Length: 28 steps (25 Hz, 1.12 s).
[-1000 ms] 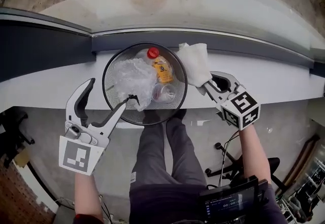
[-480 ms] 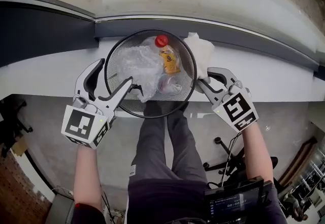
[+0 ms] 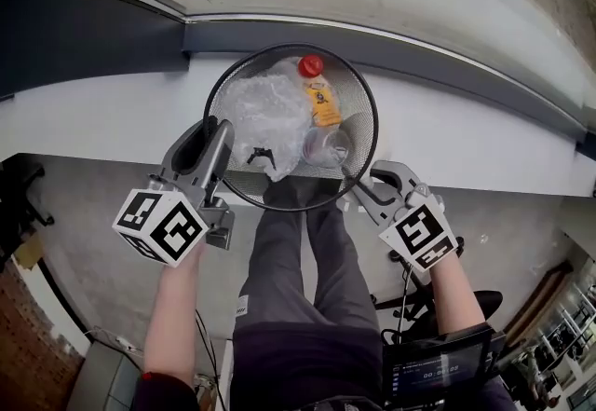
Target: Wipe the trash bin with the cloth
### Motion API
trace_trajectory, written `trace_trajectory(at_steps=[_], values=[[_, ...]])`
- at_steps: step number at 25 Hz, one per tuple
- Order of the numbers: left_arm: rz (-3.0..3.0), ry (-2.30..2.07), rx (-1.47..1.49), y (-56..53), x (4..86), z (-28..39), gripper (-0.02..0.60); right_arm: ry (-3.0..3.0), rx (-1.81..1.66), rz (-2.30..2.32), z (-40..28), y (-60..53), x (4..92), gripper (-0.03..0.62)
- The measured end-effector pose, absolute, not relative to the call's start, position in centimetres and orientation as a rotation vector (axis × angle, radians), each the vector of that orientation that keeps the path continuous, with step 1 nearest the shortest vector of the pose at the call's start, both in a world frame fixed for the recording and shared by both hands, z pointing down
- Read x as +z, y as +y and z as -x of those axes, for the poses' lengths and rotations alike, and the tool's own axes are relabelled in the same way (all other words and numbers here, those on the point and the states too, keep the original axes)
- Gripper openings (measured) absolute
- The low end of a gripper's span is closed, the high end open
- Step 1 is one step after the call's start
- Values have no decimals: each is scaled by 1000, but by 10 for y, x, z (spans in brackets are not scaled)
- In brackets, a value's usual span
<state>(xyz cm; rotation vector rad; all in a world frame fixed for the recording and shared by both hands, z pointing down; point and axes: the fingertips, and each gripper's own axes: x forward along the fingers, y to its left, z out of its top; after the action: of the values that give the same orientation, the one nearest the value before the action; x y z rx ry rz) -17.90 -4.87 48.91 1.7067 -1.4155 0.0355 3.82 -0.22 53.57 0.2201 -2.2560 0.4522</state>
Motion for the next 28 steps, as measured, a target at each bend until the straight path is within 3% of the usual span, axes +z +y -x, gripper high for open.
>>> trace_trajectory(at_steps=[2, 7, 13, 19, 23, 27, 28], values=[[-1627, -1438, -37, -41, 486, 177, 80, -2262, 431, -233, -40, -1, 531, 75], [-1547, -1443, -21, -22, 492, 167, 83, -2320, 496, -355, -52, -23, 512, 75], [-1579, -1374, 42, -12, 491, 142, 127, -2304, 325, -417, -60, -71, 505, 75], [-1690, -1258, 94, 5, 485, 125, 167, -2288, 397, -529, -69, -98, 503, 75], [-1887, -1470, 308, -21, 470, 169, 285, -2274, 369, -492, -67, -93, 508, 75], [-2010, -1359, 436, -50, 477, 159, 279, -2252, 426, -478, -74, -88, 518, 75], [-2025, -1327, 454, -53, 479, 154, 230, -2246, 429, -462, -73, -85, 521, 75]])
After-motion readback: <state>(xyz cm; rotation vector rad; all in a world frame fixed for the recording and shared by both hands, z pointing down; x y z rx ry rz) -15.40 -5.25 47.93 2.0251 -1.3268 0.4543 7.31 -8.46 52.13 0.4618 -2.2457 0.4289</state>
